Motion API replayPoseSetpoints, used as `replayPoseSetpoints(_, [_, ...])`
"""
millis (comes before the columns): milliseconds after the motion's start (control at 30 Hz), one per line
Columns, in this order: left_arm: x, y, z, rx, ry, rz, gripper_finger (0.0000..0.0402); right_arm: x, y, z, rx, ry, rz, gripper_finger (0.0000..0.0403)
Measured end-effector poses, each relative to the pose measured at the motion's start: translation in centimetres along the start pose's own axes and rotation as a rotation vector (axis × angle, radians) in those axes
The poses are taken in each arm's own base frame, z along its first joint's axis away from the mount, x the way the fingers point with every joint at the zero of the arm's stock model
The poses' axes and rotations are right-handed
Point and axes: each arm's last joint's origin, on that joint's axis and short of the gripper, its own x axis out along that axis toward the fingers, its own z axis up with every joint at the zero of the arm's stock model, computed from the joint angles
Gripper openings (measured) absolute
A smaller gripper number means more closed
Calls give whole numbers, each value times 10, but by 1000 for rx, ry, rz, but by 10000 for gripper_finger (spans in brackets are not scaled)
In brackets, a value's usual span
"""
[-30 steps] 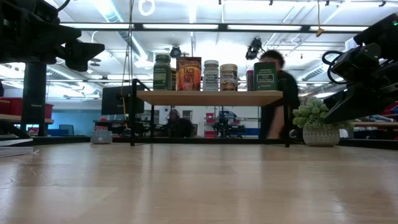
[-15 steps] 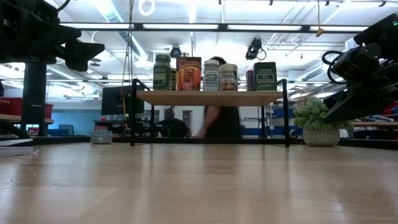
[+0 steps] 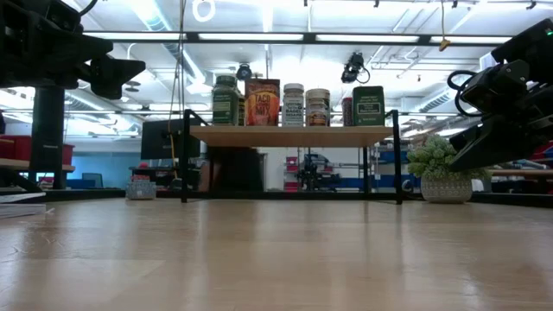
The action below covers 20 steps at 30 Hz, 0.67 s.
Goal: Shelf spices
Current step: Return to Home Position
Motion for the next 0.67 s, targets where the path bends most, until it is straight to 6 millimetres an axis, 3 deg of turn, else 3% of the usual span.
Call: replayPoseSetpoints(667, [0,0,0,0,0,0,328,0,0,0,0,0,0,5])
